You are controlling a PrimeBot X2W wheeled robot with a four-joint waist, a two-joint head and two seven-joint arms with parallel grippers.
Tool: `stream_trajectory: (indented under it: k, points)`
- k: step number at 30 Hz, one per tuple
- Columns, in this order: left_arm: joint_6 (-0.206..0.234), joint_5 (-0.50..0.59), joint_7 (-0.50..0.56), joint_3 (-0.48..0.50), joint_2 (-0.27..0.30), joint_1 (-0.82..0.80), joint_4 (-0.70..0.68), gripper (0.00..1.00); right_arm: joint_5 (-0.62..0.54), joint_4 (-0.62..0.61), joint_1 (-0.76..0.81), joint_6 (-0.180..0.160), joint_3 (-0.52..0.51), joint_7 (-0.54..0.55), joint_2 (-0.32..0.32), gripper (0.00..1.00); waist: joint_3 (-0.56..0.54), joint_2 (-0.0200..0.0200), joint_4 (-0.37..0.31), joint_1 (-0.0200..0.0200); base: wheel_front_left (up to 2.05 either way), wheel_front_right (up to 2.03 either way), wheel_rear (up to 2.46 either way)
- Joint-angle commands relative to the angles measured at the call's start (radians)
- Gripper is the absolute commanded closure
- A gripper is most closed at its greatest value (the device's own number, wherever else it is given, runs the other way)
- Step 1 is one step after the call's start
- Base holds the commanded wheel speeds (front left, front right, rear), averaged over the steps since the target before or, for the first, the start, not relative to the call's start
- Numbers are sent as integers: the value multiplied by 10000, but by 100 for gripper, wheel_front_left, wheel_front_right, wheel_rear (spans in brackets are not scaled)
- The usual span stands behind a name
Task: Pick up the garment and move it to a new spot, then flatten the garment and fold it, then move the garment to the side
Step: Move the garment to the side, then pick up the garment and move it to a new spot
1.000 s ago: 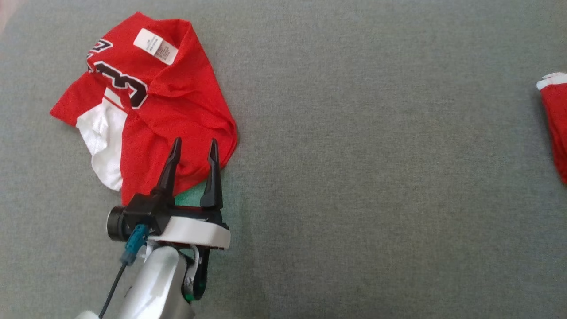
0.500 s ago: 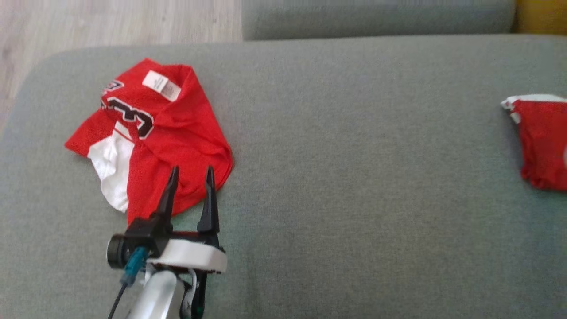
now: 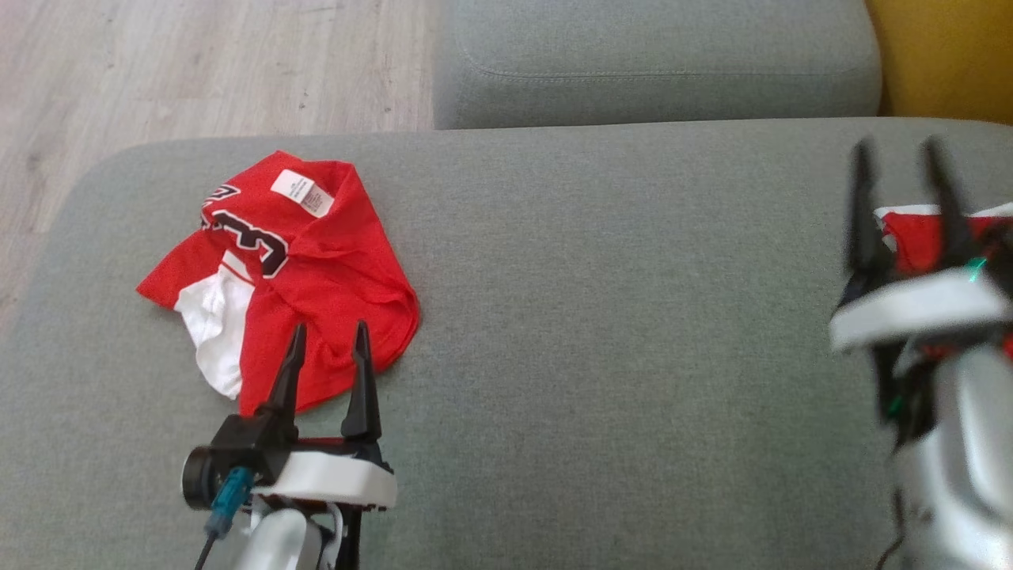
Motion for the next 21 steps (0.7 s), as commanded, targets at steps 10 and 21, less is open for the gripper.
stream_trajectory:
  k: [10,21]
  points:
    - [20,-137,-95,593,56,34,-216,0,859,-762,2172,-7,793,-1265,626,0,46,-1,46,1,0,0,0]
    - [1,-122,-95,772,56,195,-285,0,711,-1643,3547,-7,1133,-1367,798,0,-57,-1,-25,1,0,0,0]
